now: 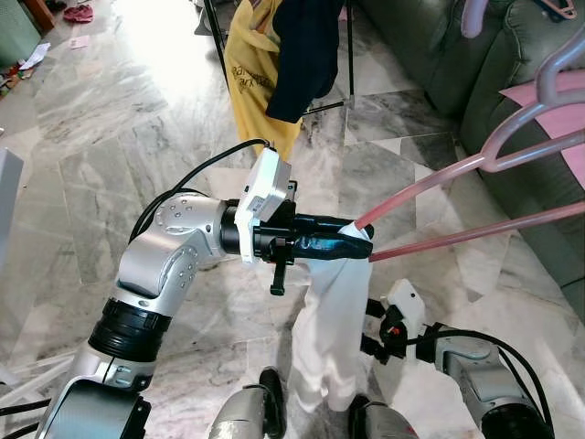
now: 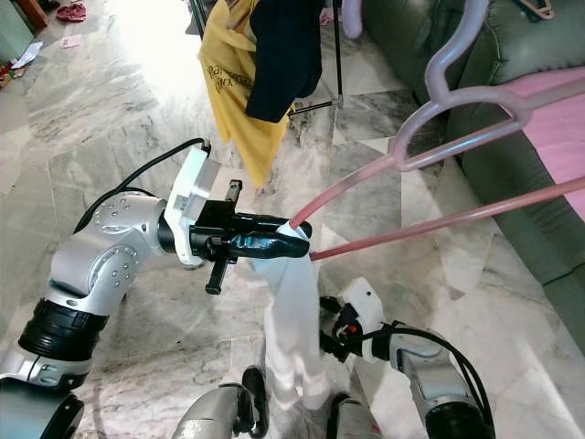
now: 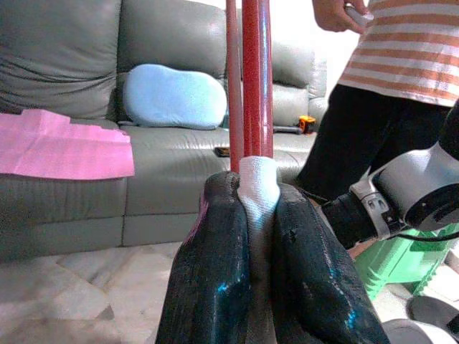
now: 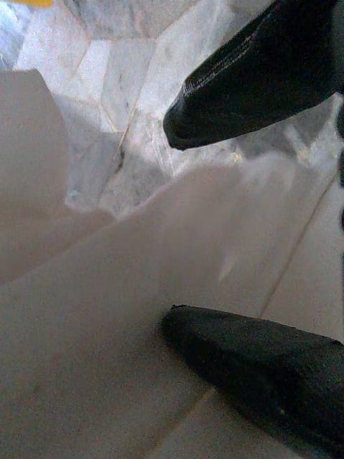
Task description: Hang hanger
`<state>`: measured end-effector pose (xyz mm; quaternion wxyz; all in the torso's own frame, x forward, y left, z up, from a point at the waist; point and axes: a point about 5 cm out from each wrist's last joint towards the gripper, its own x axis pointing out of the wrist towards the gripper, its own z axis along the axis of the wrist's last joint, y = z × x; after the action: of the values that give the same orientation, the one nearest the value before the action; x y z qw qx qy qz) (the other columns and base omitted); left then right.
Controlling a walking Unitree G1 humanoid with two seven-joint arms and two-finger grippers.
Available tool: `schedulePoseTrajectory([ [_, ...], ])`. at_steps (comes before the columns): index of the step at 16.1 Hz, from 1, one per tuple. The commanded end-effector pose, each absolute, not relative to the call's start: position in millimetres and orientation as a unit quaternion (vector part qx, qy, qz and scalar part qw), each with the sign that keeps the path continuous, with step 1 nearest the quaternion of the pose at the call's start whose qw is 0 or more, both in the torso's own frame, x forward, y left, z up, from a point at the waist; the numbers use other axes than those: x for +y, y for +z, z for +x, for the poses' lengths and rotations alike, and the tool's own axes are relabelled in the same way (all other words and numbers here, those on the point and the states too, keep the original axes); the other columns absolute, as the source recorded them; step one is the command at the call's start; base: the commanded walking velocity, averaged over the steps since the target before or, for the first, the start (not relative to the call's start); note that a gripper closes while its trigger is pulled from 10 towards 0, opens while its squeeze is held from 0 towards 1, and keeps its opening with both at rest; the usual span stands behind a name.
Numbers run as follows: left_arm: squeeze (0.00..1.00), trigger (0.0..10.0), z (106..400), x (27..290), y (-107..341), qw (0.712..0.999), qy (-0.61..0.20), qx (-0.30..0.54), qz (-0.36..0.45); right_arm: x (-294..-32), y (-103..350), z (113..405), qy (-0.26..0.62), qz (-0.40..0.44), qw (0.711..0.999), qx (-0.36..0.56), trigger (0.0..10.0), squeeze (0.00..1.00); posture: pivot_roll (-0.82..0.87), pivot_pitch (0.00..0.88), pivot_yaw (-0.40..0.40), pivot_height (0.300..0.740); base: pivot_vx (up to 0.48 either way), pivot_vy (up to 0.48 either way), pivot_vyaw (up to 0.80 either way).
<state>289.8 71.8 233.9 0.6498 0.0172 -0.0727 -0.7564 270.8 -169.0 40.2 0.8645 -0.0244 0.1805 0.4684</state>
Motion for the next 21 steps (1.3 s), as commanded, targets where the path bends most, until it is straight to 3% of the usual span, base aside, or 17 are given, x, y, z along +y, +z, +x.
schedulePoseTrajectory([
  [1,0.0,10.0,292.1,75.9,236.0,0.659,-0.747,-0.082,0.026,-169.7,35.6,265.4,0.475,-0.027,0.858,0.191,10.0,0.0,0.0,0.261,0.108,0.74,0.0,0.0,0.0],
  [4,0.0,10.0,294.1,82.0,220.8,0.672,-0.738,-0.061,0.019,-170.1,37.1,265.6,0.47,-0.023,0.861,0.191,10.0,0.0,-0.01,0.253,0.105,0.74,0.0,0.0,0.0],
  [9,0.0,10.0,292.1,75.8,227.7,0.668,-0.739,-0.08,0.015,-159.8,36.3,271.9,0.474,-0.03,0.859,0.193,10.0,0.0,-0.01,0.252,0.097,0.74,0.0,0.0,0.0],
  [16,0.0,10.0,294.6,75.4,231.6,0.678,-0.729,-0.094,0.014,-138.0,31.5,265.8,0.523,-0.024,0.826,0.208,10.0,0.0,0.0,0.254,0.092,0.74,0.0,0.0,0.0],
  [20,0.0,10.0,291.1,74.3,229.6,0.675,-0.732,-0.091,0.004,-138.8,29.8,271.7,0.492,-0.046,0.847,0.195,10.0,0.0,0.0,0.253,0.091,0.74,0.0,0.0,0.0],
  [21,0.0,10.0,290.5,73.4,231.4,0.673,-0.733,-0.093,-0.001,-138.8,29.1,274.5,0.478,-0.048,0.855,0.195,0.0,0.0,-0.01,0.25,0.089,0.74,0.0,0.0,0.0],
])
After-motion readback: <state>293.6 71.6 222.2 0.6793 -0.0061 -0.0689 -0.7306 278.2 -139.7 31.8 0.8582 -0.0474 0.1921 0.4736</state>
